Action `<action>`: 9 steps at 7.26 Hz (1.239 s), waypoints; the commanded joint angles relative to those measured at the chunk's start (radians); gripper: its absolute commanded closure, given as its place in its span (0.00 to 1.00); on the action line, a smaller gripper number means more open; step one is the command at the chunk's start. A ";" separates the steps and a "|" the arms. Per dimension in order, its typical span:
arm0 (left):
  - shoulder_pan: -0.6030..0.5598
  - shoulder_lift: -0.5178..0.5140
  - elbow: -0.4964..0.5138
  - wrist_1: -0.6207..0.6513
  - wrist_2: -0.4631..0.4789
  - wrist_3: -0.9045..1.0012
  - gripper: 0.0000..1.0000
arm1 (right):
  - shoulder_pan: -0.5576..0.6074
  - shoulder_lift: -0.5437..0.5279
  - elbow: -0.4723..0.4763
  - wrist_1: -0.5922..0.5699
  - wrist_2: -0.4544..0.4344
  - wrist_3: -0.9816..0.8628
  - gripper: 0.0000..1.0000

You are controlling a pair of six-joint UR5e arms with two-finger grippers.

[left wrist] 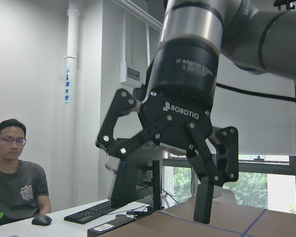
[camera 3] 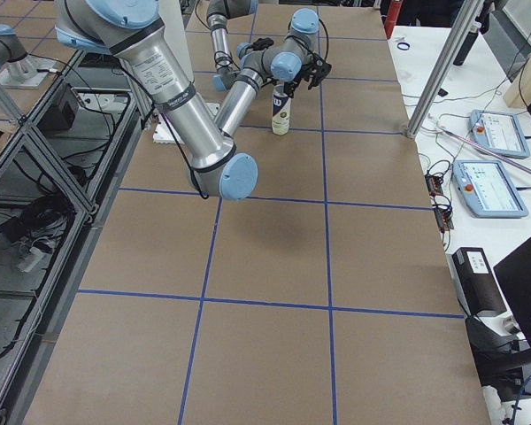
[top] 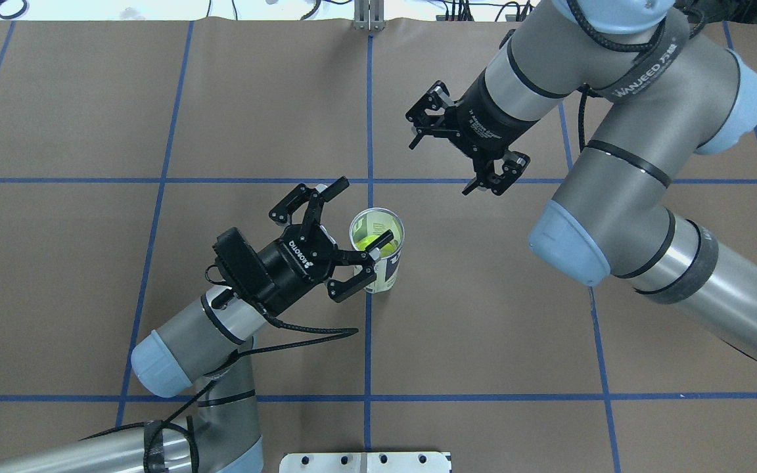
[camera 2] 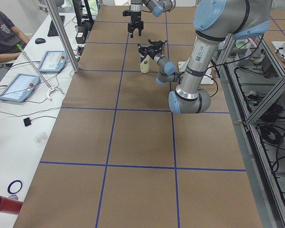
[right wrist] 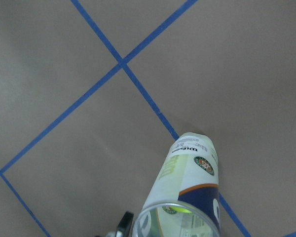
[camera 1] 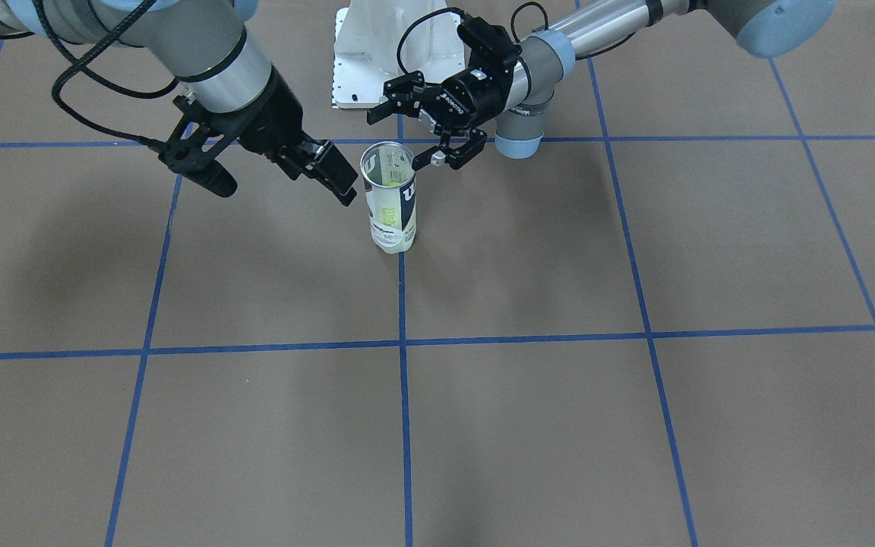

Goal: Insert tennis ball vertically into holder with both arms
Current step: 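Open the left gripper and withdraw both arms from the can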

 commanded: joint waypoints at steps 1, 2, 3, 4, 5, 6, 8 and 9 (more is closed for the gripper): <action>-0.017 0.217 -0.271 0.140 0.127 -0.001 0.01 | 0.082 -0.079 -0.003 -0.002 0.000 -0.157 0.01; -0.063 0.317 -0.319 0.193 0.218 -0.013 0.01 | 0.110 -0.110 -0.020 0.000 -0.004 -0.230 0.01; -0.097 0.386 -0.316 0.227 0.347 -0.045 0.01 | 0.148 -0.115 -0.065 0.000 -0.003 -0.308 0.01; -0.144 0.429 -0.311 0.283 0.352 -0.116 0.01 | 0.196 -0.132 -0.102 0.004 -0.009 -0.418 0.01; -0.187 0.450 -0.295 0.383 0.349 -0.286 0.01 | 0.260 -0.148 -0.141 0.005 -0.006 -0.560 0.01; -0.238 0.451 -0.293 0.488 0.315 -0.371 0.01 | 0.306 -0.153 -0.193 0.005 -0.008 -0.688 0.01; -0.475 0.520 -0.293 0.678 -0.015 -0.512 0.01 | 0.371 -0.181 -0.260 0.006 -0.014 -0.863 0.01; -0.631 0.519 -0.294 0.819 -0.239 -0.536 0.01 | 0.403 -0.195 -0.279 0.006 -0.014 -0.947 0.01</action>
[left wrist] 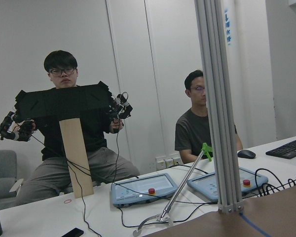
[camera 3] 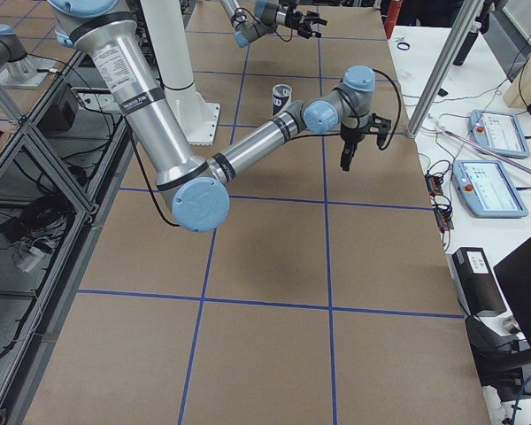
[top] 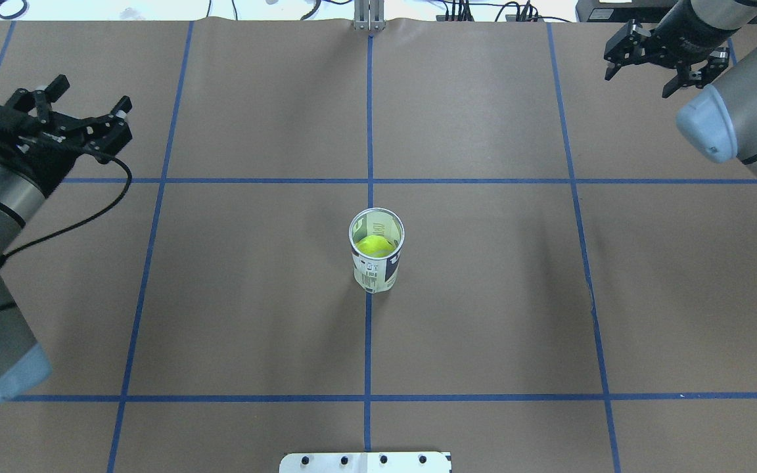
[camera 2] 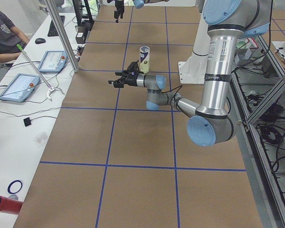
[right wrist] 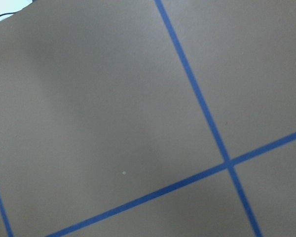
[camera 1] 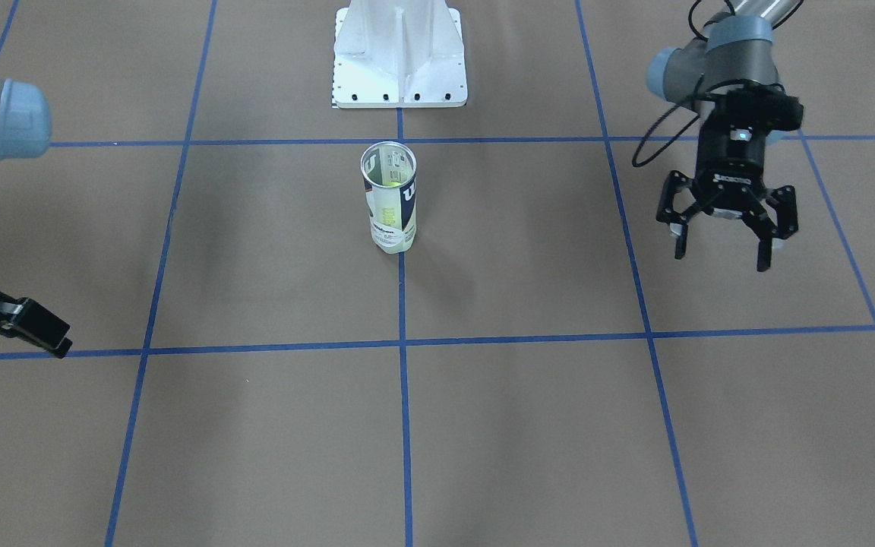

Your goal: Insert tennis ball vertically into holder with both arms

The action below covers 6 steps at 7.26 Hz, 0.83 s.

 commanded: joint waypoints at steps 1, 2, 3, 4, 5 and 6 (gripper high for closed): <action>-0.355 -0.004 -0.001 0.359 -0.596 -0.080 0.01 | 0.068 -0.050 -0.032 0.000 0.002 -0.185 0.01; -0.445 -0.050 -0.001 0.555 -0.775 -0.071 0.01 | 0.088 -0.061 -0.032 0.000 0.003 -0.254 0.01; -0.491 -0.052 -0.008 0.727 -0.913 -0.064 0.01 | 0.107 -0.086 -0.031 0.000 0.010 -0.327 0.01; -0.539 -0.053 -0.017 0.847 -1.071 -0.015 0.01 | 0.121 -0.119 -0.032 0.000 0.008 -0.427 0.01; -0.579 -0.041 -0.037 0.950 -1.154 0.077 0.01 | 0.145 -0.141 -0.032 -0.001 0.011 -0.507 0.01; -0.596 0.020 -0.079 1.015 -1.158 0.157 0.01 | 0.170 -0.182 -0.032 -0.001 0.031 -0.603 0.01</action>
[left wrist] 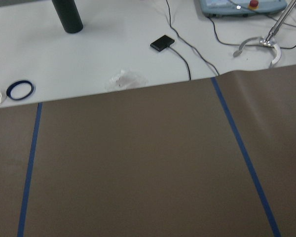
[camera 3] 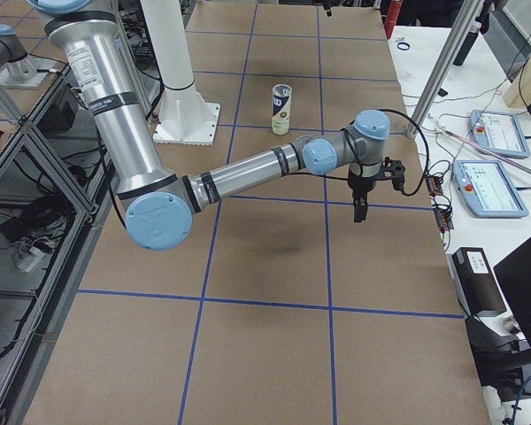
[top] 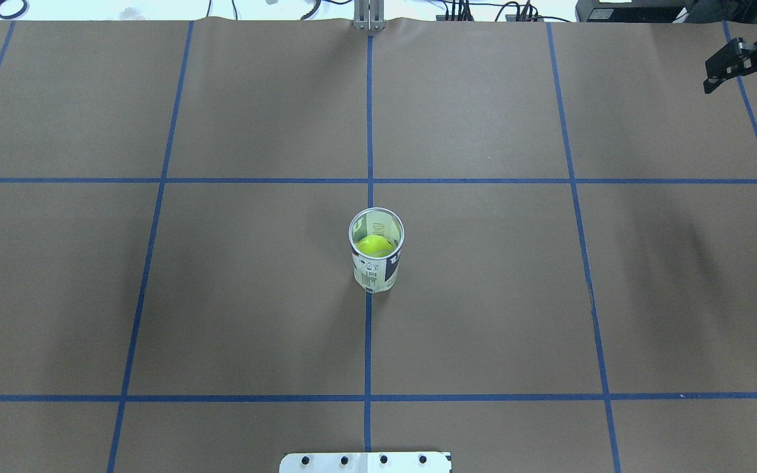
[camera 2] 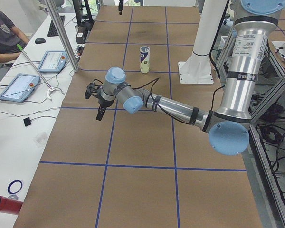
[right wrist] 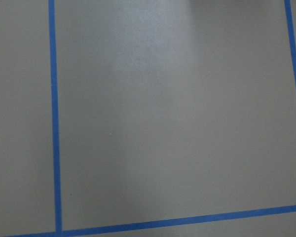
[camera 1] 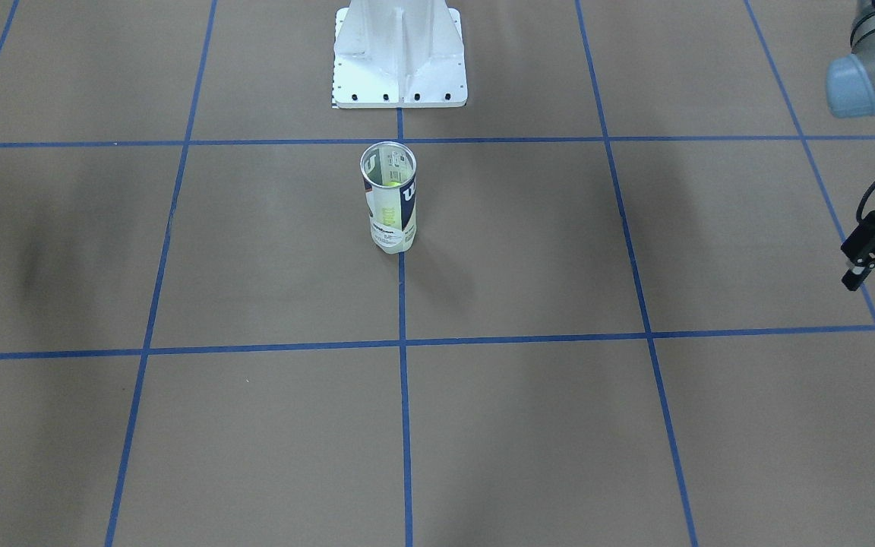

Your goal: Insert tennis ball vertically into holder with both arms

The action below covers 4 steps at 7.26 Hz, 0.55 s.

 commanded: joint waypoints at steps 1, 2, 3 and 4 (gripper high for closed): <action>-0.057 0.066 -0.049 0.197 -0.073 0.101 0.01 | 0.038 -0.060 0.000 -0.005 0.026 -0.191 0.01; -0.064 0.071 -0.061 0.289 -0.128 0.101 0.01 | 0.059 -0.074 -0.005 -0.007 0.080 -0.195 0.01; -0.085 0.077 -0.063 0.321 -0.195 0.088 0.01 | 0.088 -0.100 -0.005 -0.002 0.149 -0.197 0.01; -0.103 0.131 -0.086 0.327 -0.212 0.081 0.01 | 0.101 -0.117 0.001 0.001 0.174 -0.197 0.01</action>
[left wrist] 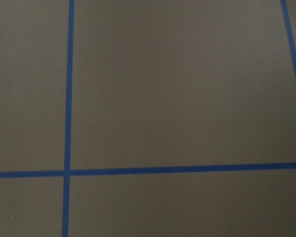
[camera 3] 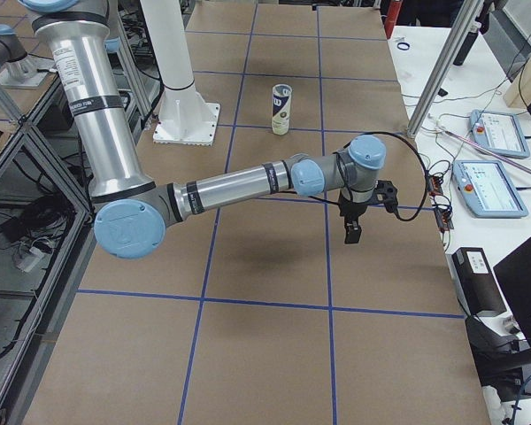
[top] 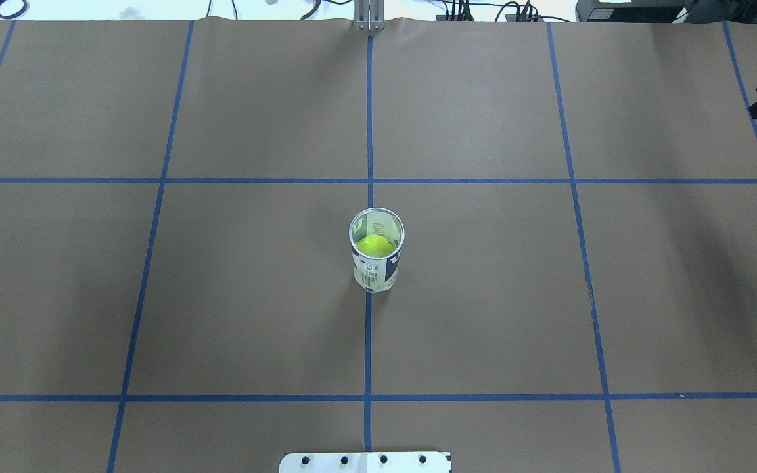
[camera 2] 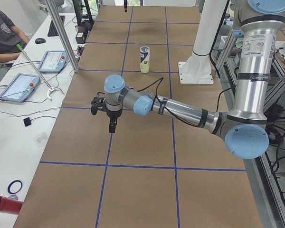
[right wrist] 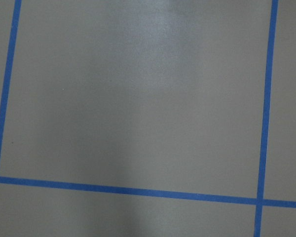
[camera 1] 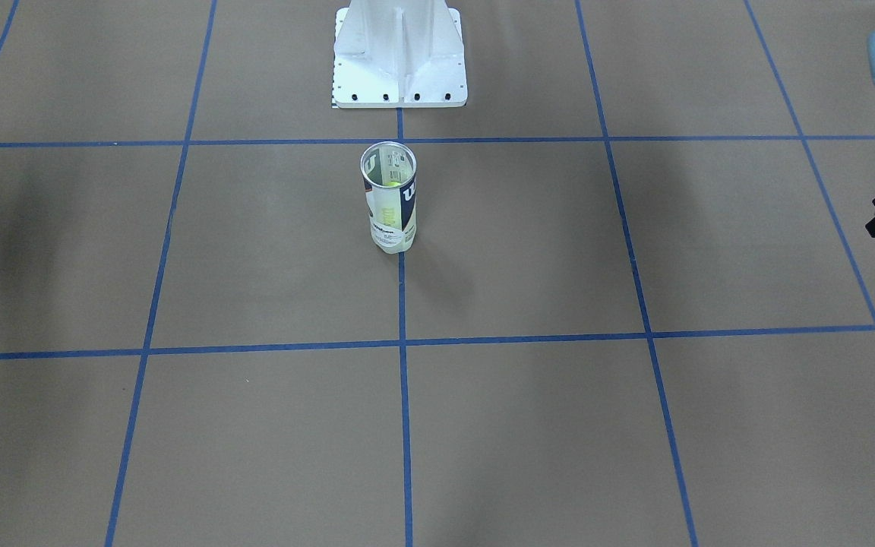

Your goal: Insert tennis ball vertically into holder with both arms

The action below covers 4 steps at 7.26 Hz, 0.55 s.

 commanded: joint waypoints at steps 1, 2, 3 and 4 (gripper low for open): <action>-0.025 0.067 -0.022 0.032 -0.044 -0.006 0.01 | 0.025 -0.031 0.006 0.004 0.050 -0.006 0.01; -0.024 0.087 -0.025 0.031 -0.044 -0.005 0.01 | 0.023 -0.040 0.013 0.005 0.041 -0.006 0.01; -0.024 0.104 -0.035 0.028 -0.042 -0.003 0.01 | 0.023 -0.040 0.018 0.005 0.038 -0.004 0.01; -0.022 0.104 -0.035 0.026 -0.045 -0.005 0.01 | 0.023 -0.042 0.019 0.005 0.035 -0.006 0.01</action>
